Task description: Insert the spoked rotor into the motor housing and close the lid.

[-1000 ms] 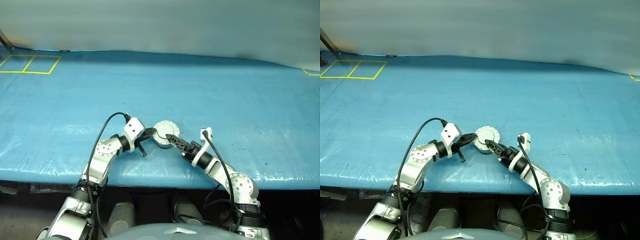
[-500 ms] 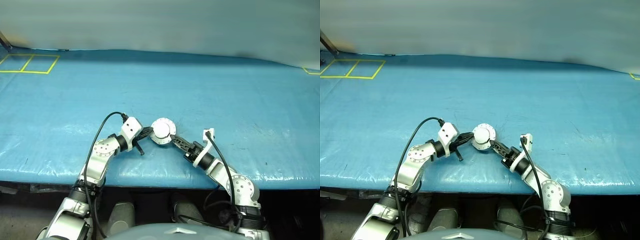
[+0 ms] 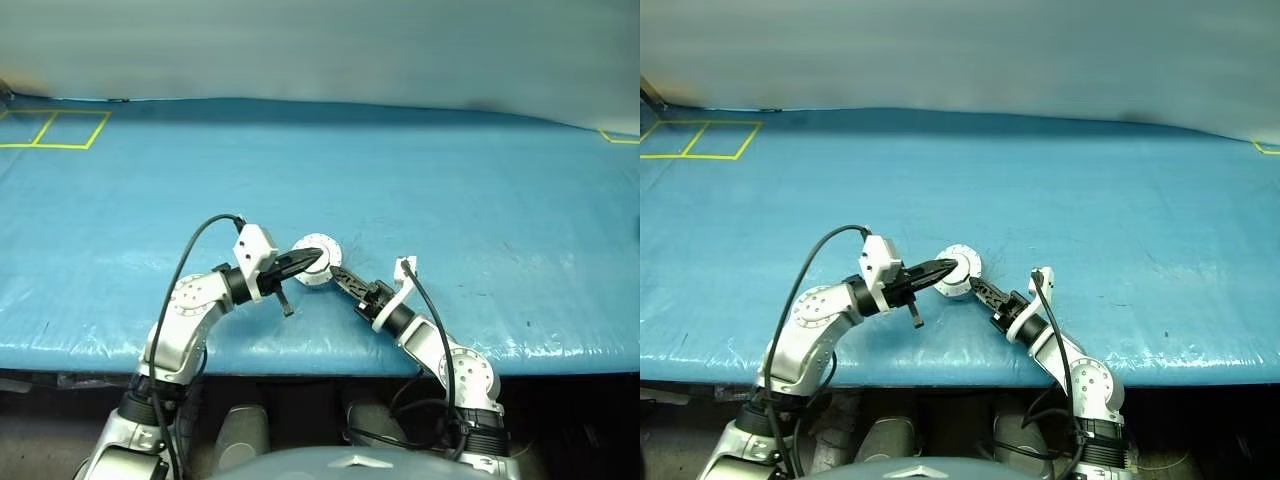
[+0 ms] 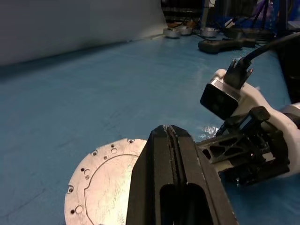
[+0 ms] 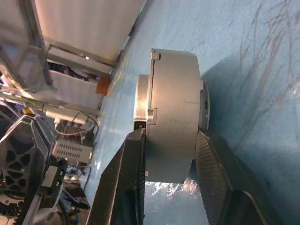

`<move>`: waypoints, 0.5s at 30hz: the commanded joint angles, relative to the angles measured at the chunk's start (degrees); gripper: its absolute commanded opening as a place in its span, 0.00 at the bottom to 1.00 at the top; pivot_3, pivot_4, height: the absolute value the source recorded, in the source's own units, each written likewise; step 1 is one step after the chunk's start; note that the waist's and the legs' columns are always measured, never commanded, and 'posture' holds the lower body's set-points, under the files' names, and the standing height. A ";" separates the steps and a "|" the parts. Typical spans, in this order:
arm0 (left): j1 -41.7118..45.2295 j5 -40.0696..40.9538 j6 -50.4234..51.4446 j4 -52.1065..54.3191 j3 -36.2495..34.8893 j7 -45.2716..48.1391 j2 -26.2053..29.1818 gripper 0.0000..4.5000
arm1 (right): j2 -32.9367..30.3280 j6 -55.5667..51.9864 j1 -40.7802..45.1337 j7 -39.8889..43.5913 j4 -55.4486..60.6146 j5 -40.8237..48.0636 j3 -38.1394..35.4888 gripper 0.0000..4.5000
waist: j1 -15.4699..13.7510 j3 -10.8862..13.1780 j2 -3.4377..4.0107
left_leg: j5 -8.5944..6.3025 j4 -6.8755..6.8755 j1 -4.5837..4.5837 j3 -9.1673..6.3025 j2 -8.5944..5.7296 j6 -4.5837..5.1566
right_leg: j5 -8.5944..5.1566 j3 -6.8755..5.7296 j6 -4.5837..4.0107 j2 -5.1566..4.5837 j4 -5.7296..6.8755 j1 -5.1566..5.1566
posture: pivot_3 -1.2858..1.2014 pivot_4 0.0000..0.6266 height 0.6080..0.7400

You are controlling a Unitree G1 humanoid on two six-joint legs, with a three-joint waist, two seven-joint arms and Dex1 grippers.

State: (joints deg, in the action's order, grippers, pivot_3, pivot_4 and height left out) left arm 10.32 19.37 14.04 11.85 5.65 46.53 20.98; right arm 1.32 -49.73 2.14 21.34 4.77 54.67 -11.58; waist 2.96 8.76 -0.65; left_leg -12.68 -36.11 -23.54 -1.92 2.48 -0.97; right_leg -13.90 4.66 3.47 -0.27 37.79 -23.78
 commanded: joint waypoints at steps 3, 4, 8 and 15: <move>-1.38 6.63 5.45 1.39 -7.51 -3.70 -0.03 0.00 | 3.18 -3.18 1.76 -0.61 1.15 9.57 -2.61 0.26 | 0.02 0.03 0.00 | 0.00 0.00 -0.05 -0.04 0.00 0.00 | -0.01 -0.04 -0.01 0.00 -0.02 -0.02 | 0.52 0.24 1.00; -1.98 8.67 7.09 1.71 -8.63 -3.90 -0.33 0.00 | 3.76 -3.33 2.16 -0.86 1.71 10.89 -2.88 0.26 | 0.10 0.04 0.01 | 0.00 0.00 -0.06 -0.04 0.00 0.00 | -0.01 -0.04 -0.01 0.00 -0.02 -0.02 | 0.52 0.24 1.00; -4.21 16.34 13.01 3.06 -12.56 -5.69 -1.49 0.00 | 5.12 -3.30 3.56 -1.61 3.99 14.51 -2.89 0.26 | 0.46 0.19 0.04 | -0.01 0.02 -0.12 -0.04 0.00 0.00 | -0.01 -0.06 -0.02 -0.01 -0.02 -0.07 | 0.52 0.24 1.00; -6.11 26.55 18.30 2.20 -17.38 -8.86 -4.84 0.20 | 5.61 -1.97 6.09 -3.78 5.74 18.80 -1.80 0.26 | 0.49 0.20 0.04 | 0.00 0.00 -0.12 -0.12 -0.01 0.00 | -0.01 -0.14 -0.02 -0.01 -0.01 -0.05 | 0.52 0.24 1.00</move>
State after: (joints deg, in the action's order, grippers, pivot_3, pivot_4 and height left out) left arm 4.05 41.89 31.07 12.06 -9.64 38.54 16.96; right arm 4.45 -52.67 6.11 16.91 6.81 69.58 -13.92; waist 3.44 8.96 -0.60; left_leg -12.68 -36.11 -23.66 -2.04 2.47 -0.97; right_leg -13.92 4.53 3.45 -0.28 37.78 -23.84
